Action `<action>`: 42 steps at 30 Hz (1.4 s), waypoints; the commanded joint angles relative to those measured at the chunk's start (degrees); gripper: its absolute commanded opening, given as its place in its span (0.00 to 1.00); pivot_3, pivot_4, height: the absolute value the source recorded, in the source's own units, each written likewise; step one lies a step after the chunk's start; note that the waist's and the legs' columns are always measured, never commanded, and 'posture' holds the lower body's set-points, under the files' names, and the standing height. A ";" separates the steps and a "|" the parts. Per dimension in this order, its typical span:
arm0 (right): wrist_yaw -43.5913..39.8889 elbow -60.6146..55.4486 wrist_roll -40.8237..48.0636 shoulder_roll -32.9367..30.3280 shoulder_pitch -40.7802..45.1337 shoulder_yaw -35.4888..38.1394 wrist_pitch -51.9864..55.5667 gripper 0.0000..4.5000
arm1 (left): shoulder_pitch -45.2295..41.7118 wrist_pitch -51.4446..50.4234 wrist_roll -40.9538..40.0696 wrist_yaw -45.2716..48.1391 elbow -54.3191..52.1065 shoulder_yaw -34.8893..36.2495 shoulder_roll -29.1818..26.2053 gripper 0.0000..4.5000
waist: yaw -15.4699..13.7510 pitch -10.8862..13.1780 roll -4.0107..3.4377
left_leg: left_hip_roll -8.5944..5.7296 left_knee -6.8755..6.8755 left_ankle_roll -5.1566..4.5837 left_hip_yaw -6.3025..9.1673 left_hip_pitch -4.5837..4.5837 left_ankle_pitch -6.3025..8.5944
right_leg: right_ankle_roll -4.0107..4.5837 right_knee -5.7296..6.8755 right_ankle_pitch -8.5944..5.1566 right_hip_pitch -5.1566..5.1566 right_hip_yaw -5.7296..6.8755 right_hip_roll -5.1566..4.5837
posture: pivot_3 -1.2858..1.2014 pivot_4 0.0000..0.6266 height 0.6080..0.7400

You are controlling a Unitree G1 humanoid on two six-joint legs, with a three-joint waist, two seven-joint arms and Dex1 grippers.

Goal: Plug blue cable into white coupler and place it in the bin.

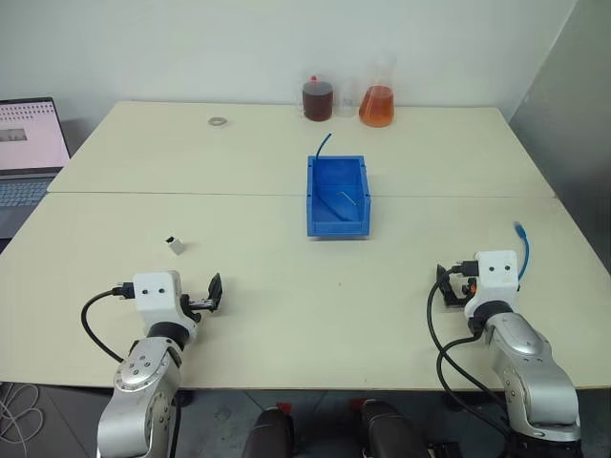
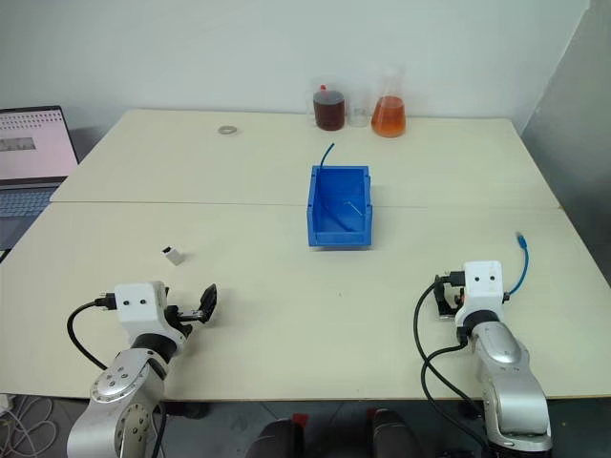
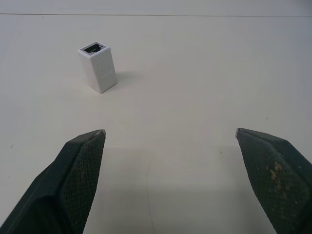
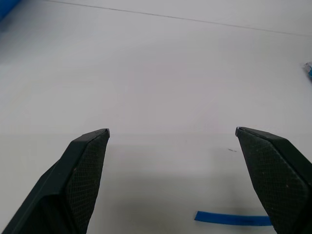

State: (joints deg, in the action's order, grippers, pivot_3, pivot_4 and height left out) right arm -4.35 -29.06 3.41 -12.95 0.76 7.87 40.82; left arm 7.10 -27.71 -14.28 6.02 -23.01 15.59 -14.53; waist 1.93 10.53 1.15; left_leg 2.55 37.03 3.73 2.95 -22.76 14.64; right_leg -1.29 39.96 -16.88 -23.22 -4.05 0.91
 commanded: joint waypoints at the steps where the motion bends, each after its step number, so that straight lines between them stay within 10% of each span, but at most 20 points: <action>1: 0.66 -2.56 -0.48 -0.16 0.62 0.63 -0.61 0.98 | -0.01 0.34 0.80 0.60 -3.32 -0.55 -1.05 1.00 | -0.01 -0.01 0.01 | 0.00 0.00 0.00 0.00 0.00 0.00 | 0.00 0.00 0.00 0.00 0.00 0.00 | 0.52 0.24 1.00; 24: 2.28 -2.91 -0.72 -0.16 0.00 0.84 -0.06 0.98 | 0.62 1.43 4.14 -1.07 -3.07 -1.65 -0.01 1.00 | -0.03 -0.01 0.02 | 0.00 0.00 0.00 0.00 0.00 0.00 | 0.00 0.00 0.00 0.01 0.00 0.00 | 0.52 0.24 1.00; 36: 2.30 -4.47 -0.74 -4.19 3.05 6.51 2.21 0.98 | -19.76 2.01 -2.69 29.09 0.38 -14.91 -16.25 1.00 | -0.12 -0.02 0.02 | -0.06 0.02 0.02 0.01 -0.01 -0.01 | -0.01 0.00 0.00 0.04 0.03 -0.01 | 0.52 0.24 1.00; 42: -2.87 5.96 1.42 -14.14 6.73 14.48 4.13 0.98 | -31.69 5.14 -4.95 43.81 7.58 -25.34 -14.94 1.00 | -0.07 -0.02 0.00 | -0.09 0.01 0.02 -0.05 -0.02 -0.02 | -0.02 -0.04 0.02 0.04 0.00 -0.02 | 0.52 0.24 1.00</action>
State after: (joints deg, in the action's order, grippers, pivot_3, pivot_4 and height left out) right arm -4.94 -26.41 3.59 -24.63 6.50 18.35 44.34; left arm -21.84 -24.90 -17.72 45.77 -17.08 -7.96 -30.91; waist 1.86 10.51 1.15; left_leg 2.45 37.04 3.74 2.90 -22.78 14.62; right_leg -1.31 39.92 -16.86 -23.19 -4.06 0.90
